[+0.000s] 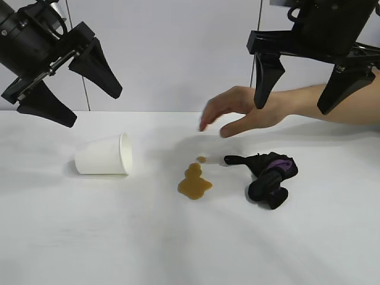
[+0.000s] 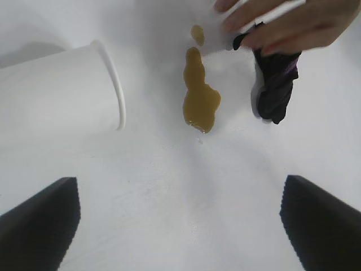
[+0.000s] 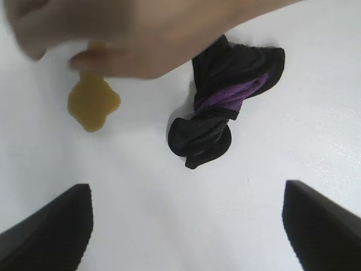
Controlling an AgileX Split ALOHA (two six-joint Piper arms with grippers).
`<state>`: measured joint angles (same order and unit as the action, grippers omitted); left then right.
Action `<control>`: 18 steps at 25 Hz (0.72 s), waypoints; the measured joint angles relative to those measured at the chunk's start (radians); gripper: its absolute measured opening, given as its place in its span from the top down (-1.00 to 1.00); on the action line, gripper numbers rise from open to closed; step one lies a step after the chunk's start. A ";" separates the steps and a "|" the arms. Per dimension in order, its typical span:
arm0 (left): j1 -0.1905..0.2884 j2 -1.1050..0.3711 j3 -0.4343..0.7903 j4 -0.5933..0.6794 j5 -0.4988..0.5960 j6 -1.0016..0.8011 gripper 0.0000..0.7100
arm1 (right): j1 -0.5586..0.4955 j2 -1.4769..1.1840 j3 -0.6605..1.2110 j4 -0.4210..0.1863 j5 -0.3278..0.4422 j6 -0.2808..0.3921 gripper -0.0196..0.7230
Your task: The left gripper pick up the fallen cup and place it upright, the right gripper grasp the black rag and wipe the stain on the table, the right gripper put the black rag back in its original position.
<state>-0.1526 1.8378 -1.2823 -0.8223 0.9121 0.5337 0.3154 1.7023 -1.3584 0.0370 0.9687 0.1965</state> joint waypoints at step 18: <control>0.000 0.000 0.000 -0.015 -0.026 0.000 -0.95 | 0.000 0.000 0.000 0.000 -0.017 0.003 -0.75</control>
<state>-0.1526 1.8378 -1.2823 -0.8369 0.8857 0.5337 0.3154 1.7023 -1.3584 0.0370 0.9516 0.1993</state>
